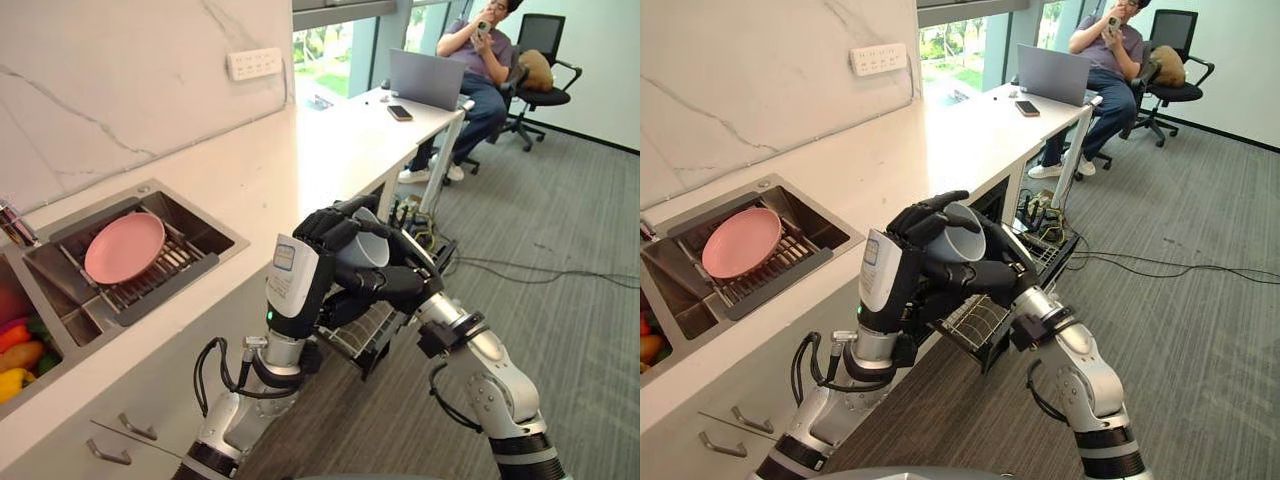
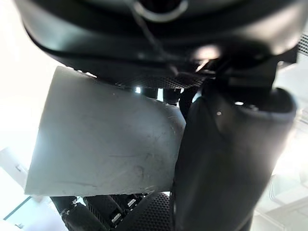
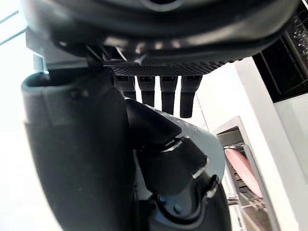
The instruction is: Walk over to the sink, pick up the cup, carry it to the dishwasher, place the cup inside the dishwasher, then close the dishwasher door
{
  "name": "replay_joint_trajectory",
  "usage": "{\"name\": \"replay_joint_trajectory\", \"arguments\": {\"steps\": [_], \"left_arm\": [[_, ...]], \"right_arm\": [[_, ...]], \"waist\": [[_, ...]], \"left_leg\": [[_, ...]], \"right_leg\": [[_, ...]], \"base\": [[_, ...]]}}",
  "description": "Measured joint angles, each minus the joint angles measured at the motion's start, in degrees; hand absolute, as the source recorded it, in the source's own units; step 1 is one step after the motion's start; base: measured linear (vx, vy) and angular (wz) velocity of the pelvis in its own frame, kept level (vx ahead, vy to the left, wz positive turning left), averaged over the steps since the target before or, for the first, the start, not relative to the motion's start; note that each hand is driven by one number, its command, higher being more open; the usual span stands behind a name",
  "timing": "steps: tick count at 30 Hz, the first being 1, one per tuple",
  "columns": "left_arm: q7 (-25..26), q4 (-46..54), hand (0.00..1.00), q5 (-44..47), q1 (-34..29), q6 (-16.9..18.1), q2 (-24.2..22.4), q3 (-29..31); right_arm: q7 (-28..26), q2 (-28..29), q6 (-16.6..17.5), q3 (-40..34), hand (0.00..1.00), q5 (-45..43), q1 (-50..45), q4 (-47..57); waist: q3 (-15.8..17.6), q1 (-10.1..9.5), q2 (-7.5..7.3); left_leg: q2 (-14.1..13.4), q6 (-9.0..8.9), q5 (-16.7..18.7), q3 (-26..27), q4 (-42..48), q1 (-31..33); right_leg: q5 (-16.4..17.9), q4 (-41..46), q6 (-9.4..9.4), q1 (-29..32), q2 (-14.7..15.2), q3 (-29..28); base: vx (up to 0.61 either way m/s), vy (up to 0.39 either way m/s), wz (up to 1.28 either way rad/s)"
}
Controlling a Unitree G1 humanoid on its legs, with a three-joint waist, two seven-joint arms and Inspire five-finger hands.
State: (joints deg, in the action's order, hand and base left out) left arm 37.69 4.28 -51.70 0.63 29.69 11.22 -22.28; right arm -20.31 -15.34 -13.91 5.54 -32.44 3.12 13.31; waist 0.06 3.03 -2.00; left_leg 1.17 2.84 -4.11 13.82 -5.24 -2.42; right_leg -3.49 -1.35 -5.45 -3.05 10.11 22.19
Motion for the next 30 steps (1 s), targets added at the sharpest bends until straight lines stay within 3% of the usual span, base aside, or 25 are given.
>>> {"name": "replay_joint_trajectory", "arguments": {"steps": [5, 6, 15, 22, 26, 30], "left_arm": [[-0.08, -0.01, 0.0, -0.12, 0.03, -1.36, 0.22, -0.14], [0.28, -0.01, 1.0, -0.11, 0.07, -1.37, 0.42, -0.31], [0.7, 0.33, 1.0, 7.57, 0.67, -1.23, 0.98, -2.88], [-2.58, 0.53, 1.0, 13.08, -0.49, 0.32, -1.21, -1.63], [-4.44, 0.54, 1.0, 19.64, -3.78, 4.23, -2.96, -0.41], [-4.66, 0.58, 1.0, 22.35, -4.27, 5.76, -4.08, 0.42]], "right_arm": [[1.76, -2.26, 1.56, 1.72, 0.0, 1.0, 1.0, -0.59], [1.98, -2.06, 2.08, 1.73, 0.0, 0.8, 1.0, -0.56], [4.66, 0.99, 3.0, 1.55, 0.0, -2.47, 0.51, -1.66], [6.57, 5.96, 4.92, 0.66, 0.0, -11.66, -1.84, -3.96], [6.55, 10.2, 7.18, -3.02, 0.0, -18.24, -2.66, -6.86], [6.39, 11.59, 9.72, -4.46, 0.0, -24.33, -2.89, -8.34]], "waist": [[-0.07, -0.02, -0.1], [-0.08, 0.0, -0.11], [-0.1, -0.18, -0.16], [-0.1, -0.43, -0.16], [-0.1, -0.56, -0.16], [-0.1, -0.59, -0.15]], "left_leg": [[-0.04, -0.04, -0.19, 0.0, -0.01, 0.1], [-0.05, -0.06, -0.22, 0.01, -0.01, 0.17], [-0.11, -0.14, -0.24, 0.14, -0.03, 0.57], [-0.2, -0.13, -0.25, 0.09, -0.04, 0.8], [-0.25, -0.13, -0.25, -0.16, -0.06, 0.84], [-0.24, -0.16, -0.27, -0.51, -0.08, 0.78]], "right_leg": [[-0.1, -0.04, 0.23, 0.1, 0.0, -0.05], [-0.12, -0.05, 0.29, 0.17, 0.0, -0.09], [-0.54, -0.92, 0.59, 0.28, -0.05, -0.25], [-0.79, -1.09, 0.19, 0.2, -0.34, -0.19], [-0.86, -1.09, 0.07, 0.1, -0.45, 0.03], [-0.84, -1.09, 0.1, -0.16, -0.45, 0.28]], "base": [[-0.01, 0.003, 0.0], [0.0, 0.0, 0.0], [0.0, 0.0, 0.0], [0.0, 0.0, 0.0], [0.0, 0.001, 0.01], [0.0, 0.001, 0.05]]}}
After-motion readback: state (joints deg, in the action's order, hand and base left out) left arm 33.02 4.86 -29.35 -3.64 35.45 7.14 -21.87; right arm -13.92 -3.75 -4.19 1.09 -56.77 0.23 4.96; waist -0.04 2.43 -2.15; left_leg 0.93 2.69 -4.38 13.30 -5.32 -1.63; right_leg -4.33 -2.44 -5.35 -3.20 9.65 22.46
